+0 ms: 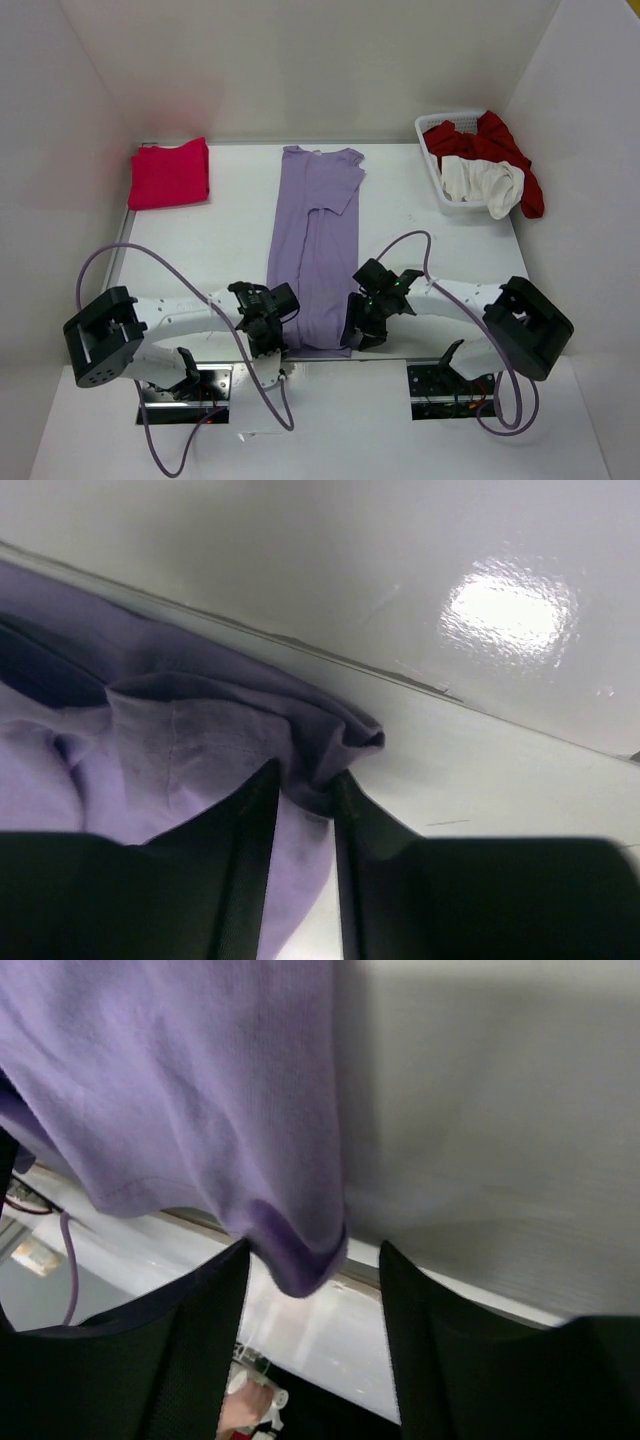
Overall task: Fold and stack the t-shirts
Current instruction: Grab the bottom of the folded rectangular tshirt with both arms
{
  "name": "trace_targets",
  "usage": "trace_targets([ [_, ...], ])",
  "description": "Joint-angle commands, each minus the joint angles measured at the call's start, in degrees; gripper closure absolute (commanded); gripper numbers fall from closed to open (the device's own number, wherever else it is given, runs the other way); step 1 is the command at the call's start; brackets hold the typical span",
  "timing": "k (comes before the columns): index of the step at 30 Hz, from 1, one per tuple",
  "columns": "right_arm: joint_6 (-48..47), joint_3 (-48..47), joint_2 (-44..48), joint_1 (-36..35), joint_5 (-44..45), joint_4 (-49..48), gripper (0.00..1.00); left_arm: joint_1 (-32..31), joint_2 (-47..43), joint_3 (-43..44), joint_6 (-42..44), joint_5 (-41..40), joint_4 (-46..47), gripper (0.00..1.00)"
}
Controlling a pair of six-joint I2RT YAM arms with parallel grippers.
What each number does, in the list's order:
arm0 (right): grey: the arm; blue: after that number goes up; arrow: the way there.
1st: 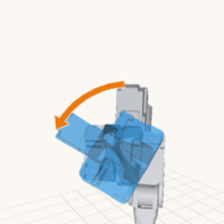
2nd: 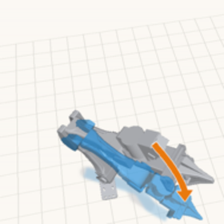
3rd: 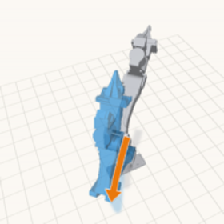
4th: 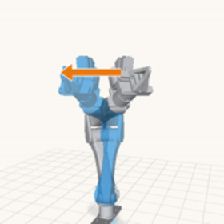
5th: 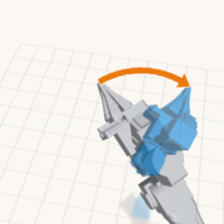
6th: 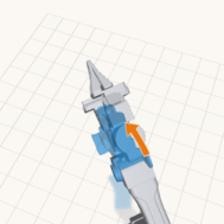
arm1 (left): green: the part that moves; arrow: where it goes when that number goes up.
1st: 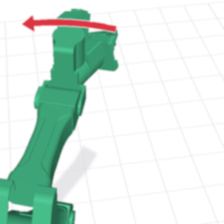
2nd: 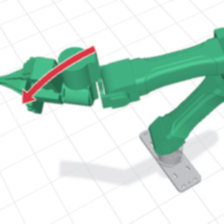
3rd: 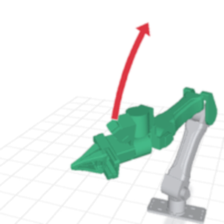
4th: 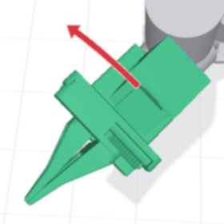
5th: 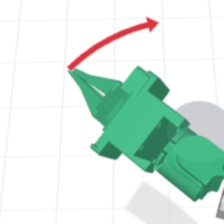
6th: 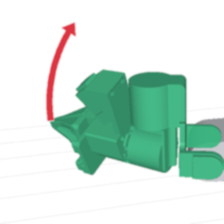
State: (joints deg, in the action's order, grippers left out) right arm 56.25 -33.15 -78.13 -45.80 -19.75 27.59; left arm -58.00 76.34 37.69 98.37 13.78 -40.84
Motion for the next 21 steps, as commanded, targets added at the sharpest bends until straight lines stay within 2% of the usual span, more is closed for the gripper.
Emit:
trace_targets([
  [1,0.0,-1.6,-1.8,0.3,-2.7,-4.1,0.42,-0.4,4.3,1.5,-5.0,3.6,1.4,0.71],
  [3,-0.6,-1.6,-3.3,0.3,-4.0,-4.1,0.5,-0.4,4.3,2.0,-5.6,3.0,1.4,0.75],
  [4,-0.6,-1.6,-3.3,0.3,-4.8,-4.7,0.6,-0.4,4.3,2.0,-6.3,3.0,1.4,0.76],
  [9,-2.5,-2.2,-5.1,0.3,-7.3,-4.7,0.68,-0.4,5.0,3.4,-11.8,6.0,2.4,0.88],
  [12,-2.5,-1.6,-5.7,0.3,-7.8,-4.8,0.81,-0.4,6.2,4.9,-16.4,6.5,2.4,0.9],
  [13,-2.5,-1.6,-5.7,0.3,-7.8,-4.8,0.91,-0.4,6.2,4.9,-17.4,6.5,2.4,0.9],
  [15,-2.5,-2.4,-5.7,0.3,-7.1,-4.8,1.0,-0.4,6.2,5.5,-20.0,6.5,2.4,0.92],
  [21,-6.2,-9.0,-1.0,4.5,-4.2,4.5,1.0,4.6,4.4,11.3,-25.8,7.1,-1.1,0.94],
])
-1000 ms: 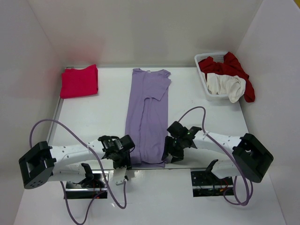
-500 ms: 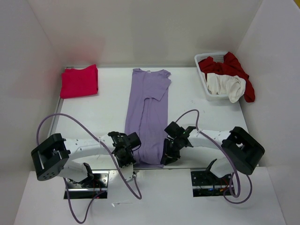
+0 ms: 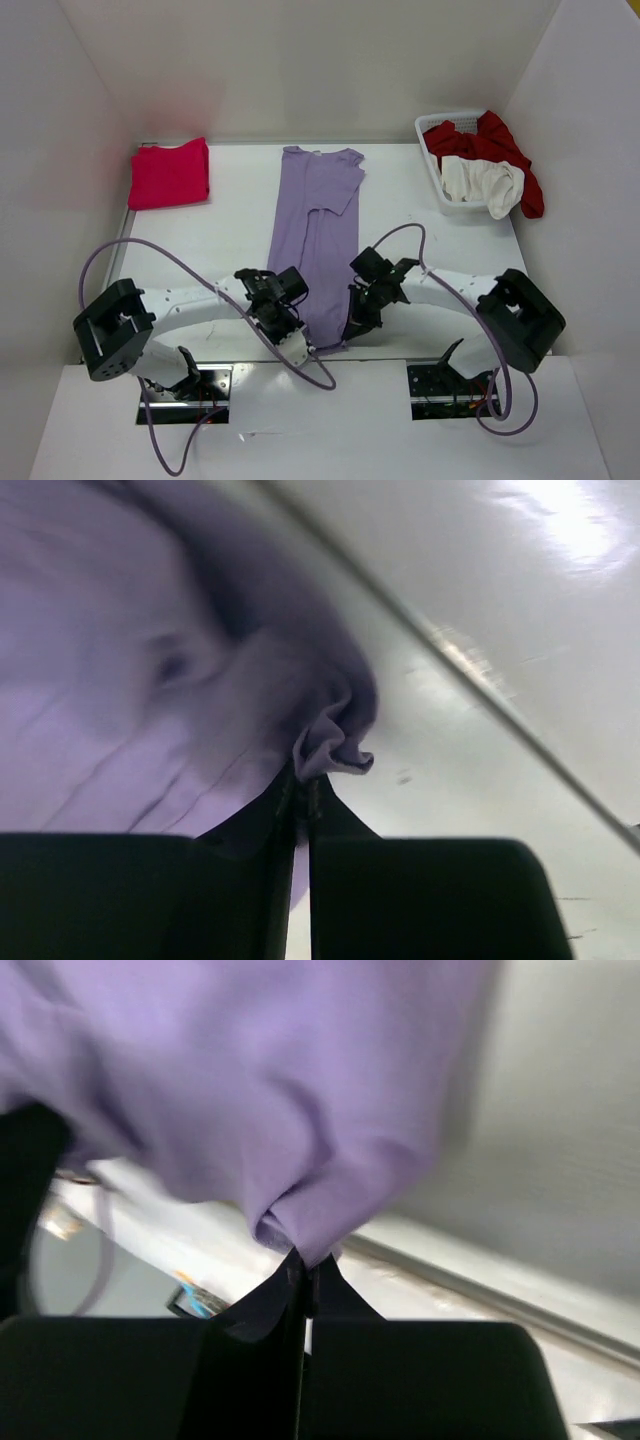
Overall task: Fold and stack the t-shirts
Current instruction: Grab the bottom of the folded rectangular tshirt with both arms, then fold the folded rectangular tshirt in 1/3 of the way
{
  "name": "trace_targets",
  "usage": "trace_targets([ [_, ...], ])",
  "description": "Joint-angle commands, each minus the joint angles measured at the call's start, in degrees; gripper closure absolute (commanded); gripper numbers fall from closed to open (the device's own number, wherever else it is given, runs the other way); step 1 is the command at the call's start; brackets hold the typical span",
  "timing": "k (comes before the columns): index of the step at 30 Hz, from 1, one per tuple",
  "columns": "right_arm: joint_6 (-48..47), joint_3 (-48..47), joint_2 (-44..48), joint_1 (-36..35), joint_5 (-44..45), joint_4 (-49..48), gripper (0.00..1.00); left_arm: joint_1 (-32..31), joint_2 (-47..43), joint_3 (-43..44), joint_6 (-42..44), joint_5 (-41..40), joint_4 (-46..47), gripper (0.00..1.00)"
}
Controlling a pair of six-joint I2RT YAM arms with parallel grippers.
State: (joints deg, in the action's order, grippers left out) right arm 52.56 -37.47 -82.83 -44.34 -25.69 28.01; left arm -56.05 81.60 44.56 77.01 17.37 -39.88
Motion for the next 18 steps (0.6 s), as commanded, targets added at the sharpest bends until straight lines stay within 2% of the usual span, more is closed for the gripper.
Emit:
trace_targets([
  [1,-2.5,-6.4,5.8,4.0,1.7,6.0,1.0,3.7,-0.8,5.3,-5.2,3.6,-2.0,0.95],
  [5,-4.9,-11.7,7.3,8.1,2.3,9.8,1.0,9.9,-1.4,9.6,-7.0,2.3,-1.6,0.95],
  [9,-7.1,-16.9,3.2,11.1,2.3,10.3,1.0,17.6,0.7,14.7,-8.5,2.3,2.9,0.97],
  [13,-12.3,-26.7,-5.3,16.2,1.2,10.3,1.0,23.8,3.0,19.2,-8.5,0.7,7.9,0.97],
  [18,-17.8,-40.5,-14.9,21.6,0.6,13.5,1.0,27.4,5.8,21.0,-9.0,-4.3,20.3,0.97],
])
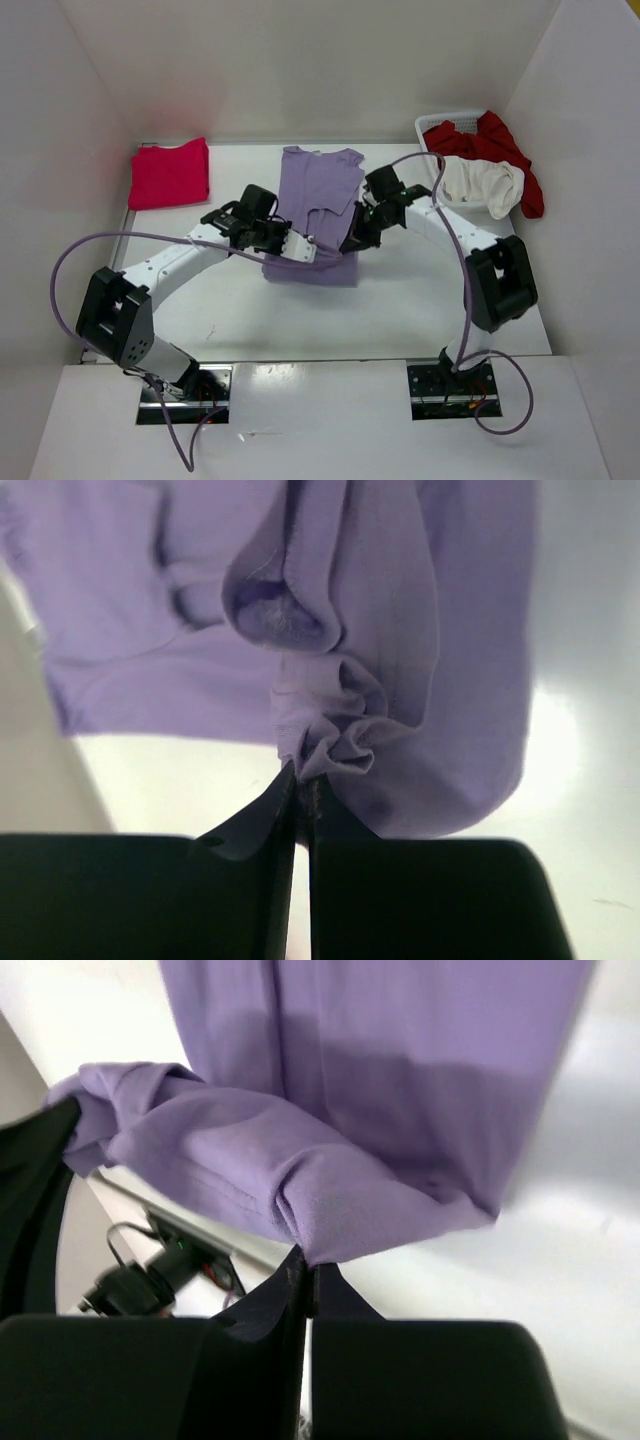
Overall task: Fold and stack the t-shirts
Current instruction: Fold the folded rectangular tshirt in 1/3 of the way
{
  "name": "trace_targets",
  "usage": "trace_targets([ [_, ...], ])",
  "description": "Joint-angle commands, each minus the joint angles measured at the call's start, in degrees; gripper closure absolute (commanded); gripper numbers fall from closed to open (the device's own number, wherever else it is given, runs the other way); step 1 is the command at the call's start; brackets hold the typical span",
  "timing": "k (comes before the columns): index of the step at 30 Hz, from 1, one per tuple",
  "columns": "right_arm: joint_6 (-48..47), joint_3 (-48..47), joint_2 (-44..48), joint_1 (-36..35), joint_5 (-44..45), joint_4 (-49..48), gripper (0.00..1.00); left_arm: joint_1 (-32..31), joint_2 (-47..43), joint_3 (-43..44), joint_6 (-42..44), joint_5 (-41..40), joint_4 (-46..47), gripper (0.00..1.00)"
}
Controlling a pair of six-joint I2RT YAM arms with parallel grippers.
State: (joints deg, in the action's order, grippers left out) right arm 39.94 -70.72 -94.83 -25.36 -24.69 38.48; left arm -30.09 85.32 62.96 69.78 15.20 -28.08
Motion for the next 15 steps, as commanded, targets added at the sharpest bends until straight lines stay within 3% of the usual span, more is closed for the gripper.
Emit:
trace_targets([
  [1,-6.8,-8.9,-4.3,4.2,-1.2,3.0,1.0,2.0,2.9,3.1,-2.4,-3.6,11.2,0.97],
  [15,-15.7,-35.3,-30.2,10.5,-7.6,11.6,1.0,6.3,20.7,12.4,-4.1,-6.5,25.9,0.97],
])
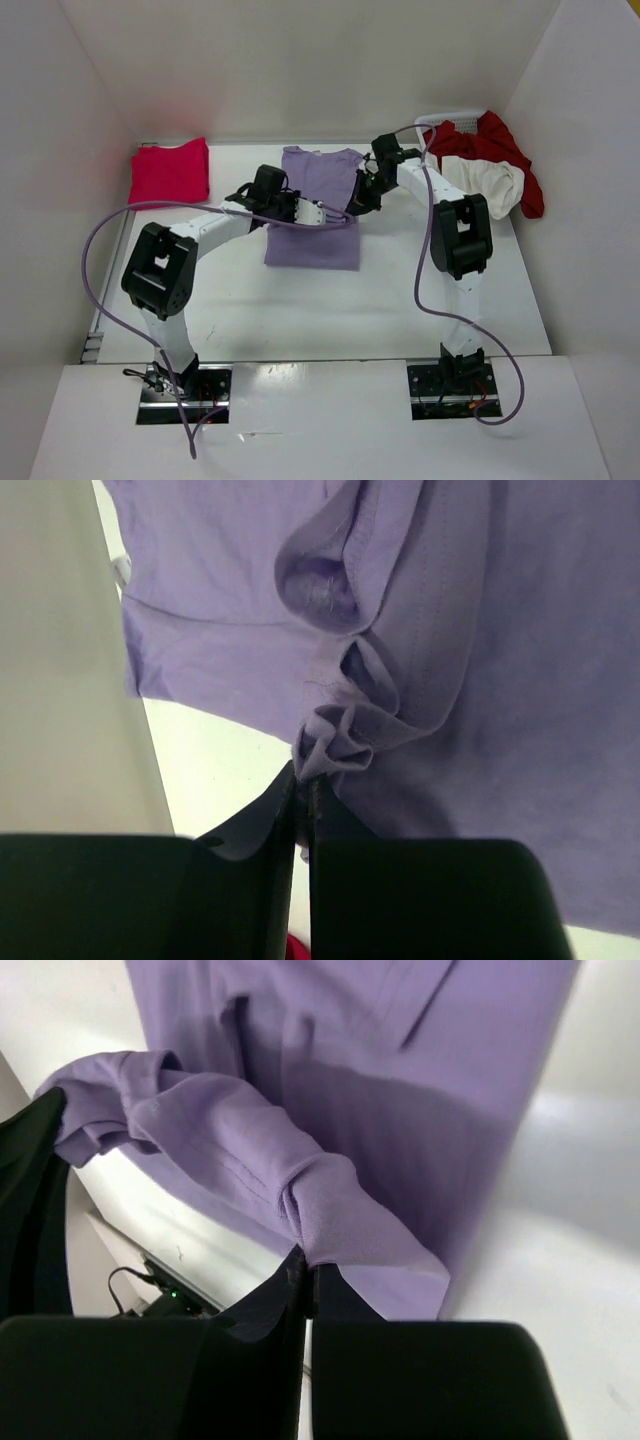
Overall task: Fold and stack the t-shirts
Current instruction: Fold the folded rectangular tshirt in 1/3 of the way
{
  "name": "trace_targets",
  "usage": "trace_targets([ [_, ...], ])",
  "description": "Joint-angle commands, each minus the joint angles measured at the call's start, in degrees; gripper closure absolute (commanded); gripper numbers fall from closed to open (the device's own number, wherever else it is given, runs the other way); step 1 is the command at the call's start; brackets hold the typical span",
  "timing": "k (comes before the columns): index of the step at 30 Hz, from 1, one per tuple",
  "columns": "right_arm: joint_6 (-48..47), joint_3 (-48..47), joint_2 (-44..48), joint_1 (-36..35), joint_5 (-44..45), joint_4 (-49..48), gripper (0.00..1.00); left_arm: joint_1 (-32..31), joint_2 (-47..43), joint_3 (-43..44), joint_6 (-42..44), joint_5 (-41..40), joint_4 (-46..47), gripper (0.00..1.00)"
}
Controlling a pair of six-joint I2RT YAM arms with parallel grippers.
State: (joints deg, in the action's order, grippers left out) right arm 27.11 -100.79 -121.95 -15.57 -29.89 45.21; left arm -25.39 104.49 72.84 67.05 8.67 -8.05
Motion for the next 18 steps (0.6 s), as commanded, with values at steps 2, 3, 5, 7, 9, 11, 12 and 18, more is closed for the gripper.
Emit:
trace_targets([
  [2,-3.5,-8.3,-5.0,1.4,-1.8,6.3,1.0,2.8,2.6,2.6,-1.4,0.6,7.1,0.95],
  [3,-3.5,-8.9,-6.3,2.0,-1.8,6.8,1.0,2.8,3.4,2.6,-1.4,1.1,7.8,0.94],
  [5,-3.5,-9.7,-7.0,2.6,-1.8,6.8,1.0,2.8,4.1,2.6,-0.8,1.7,9.4,0.93],
  [7,-3.5,-11.3,-8.3,3.3,-1.8,7.4,1.0,2.8,5.2,0.9,0.4,2.2,10.8,0.87],
  [9,-4.0,-13.2,-10.3,3.8,-2.4,7.4,1.0,2.8,5.8,-1.4,1.1,2.8,13.9,0.85],
  [11,-4.8,-14.6,-11.7,3.8,-3.0,8.0,0.91,2.8,6.6,-1.4,-0.9,2.8,16.0,0.77],
  [12,-4.8,-15.7,-12.4,4.3,-3.0,8.5,0.87,2.8,7.3,-1.4,-1.6,2.8,16.7,0.75],
  [18,-4.9,-18.1,-13.2,7.0,-2.4,6.1,0.47,2.8,9.1,-1.9,-3.4,1.2,23.1,0.59],
])
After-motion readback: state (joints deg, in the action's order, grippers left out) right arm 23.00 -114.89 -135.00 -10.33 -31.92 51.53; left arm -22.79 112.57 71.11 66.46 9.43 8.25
